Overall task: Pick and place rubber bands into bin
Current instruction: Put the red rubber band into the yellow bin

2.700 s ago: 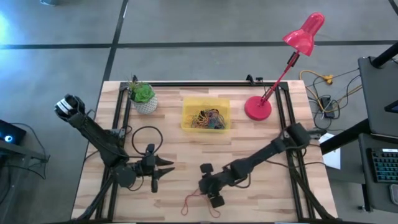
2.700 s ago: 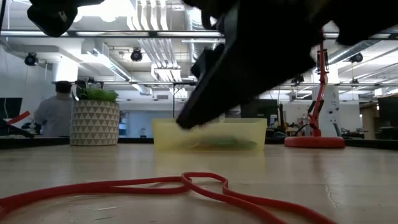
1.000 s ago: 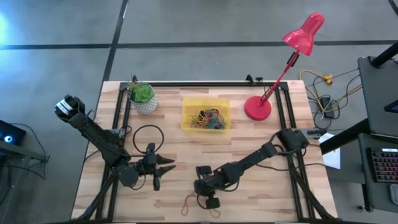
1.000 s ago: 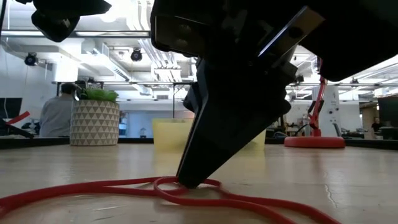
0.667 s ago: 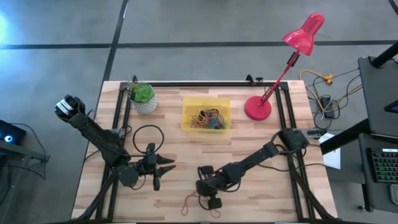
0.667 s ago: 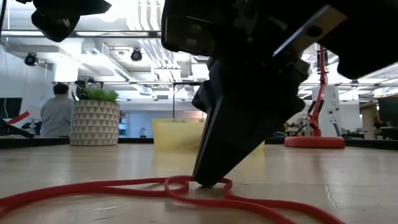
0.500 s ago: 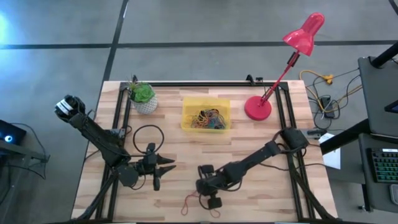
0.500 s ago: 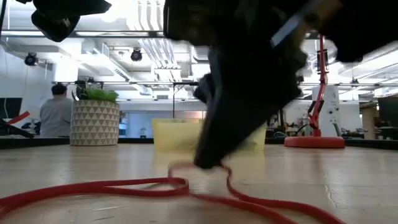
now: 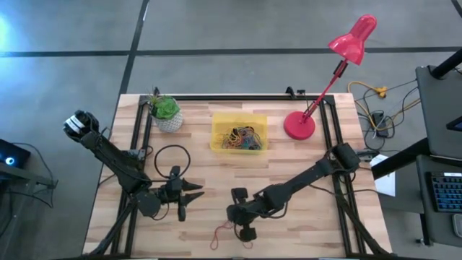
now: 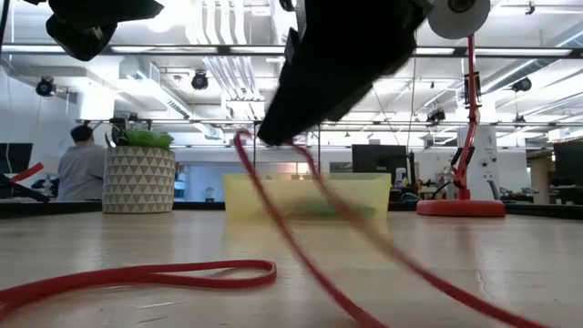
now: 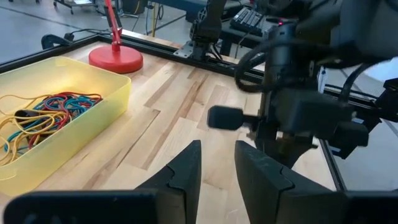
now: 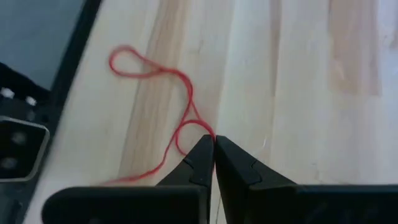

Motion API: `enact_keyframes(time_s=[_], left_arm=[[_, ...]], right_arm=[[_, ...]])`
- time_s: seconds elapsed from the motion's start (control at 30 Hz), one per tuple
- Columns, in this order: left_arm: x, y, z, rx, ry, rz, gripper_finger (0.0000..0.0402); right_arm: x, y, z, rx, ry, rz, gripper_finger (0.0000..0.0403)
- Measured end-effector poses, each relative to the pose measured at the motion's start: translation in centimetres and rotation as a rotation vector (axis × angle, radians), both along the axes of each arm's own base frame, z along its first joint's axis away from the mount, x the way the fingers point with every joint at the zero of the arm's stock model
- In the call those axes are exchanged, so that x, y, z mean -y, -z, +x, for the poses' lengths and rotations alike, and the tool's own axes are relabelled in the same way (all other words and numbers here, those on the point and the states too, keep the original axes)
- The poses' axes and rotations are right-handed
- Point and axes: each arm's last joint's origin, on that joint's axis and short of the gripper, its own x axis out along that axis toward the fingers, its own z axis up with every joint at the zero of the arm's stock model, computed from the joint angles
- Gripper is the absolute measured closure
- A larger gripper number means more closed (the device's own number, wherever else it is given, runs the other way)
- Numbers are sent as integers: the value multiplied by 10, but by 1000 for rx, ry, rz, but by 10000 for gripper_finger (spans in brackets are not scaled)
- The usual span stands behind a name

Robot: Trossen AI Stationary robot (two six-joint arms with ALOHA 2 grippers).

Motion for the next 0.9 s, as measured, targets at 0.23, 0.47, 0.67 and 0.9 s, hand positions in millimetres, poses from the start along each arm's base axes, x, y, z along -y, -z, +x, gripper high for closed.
enact_keyframes(time_s=[0.23, 0.47, 0.67, 0.9], left_arm=[[0, 0, 0, 0, 0, 0, 320], [0, 0, 0, -1, 1, 6, 320], [0, 0, 0, -1, 1, 6, 320], [0, 0, 0, -1, 1, 7, 320]], right_arm=[[5, -29, -3, 106, 38, -38, 395], [14, -67, -11, 235, 110, -113, 395], [28, -99, -19, 339, 177, -203, 395], [60, -124, -20, 392, 228, -311, 395]])
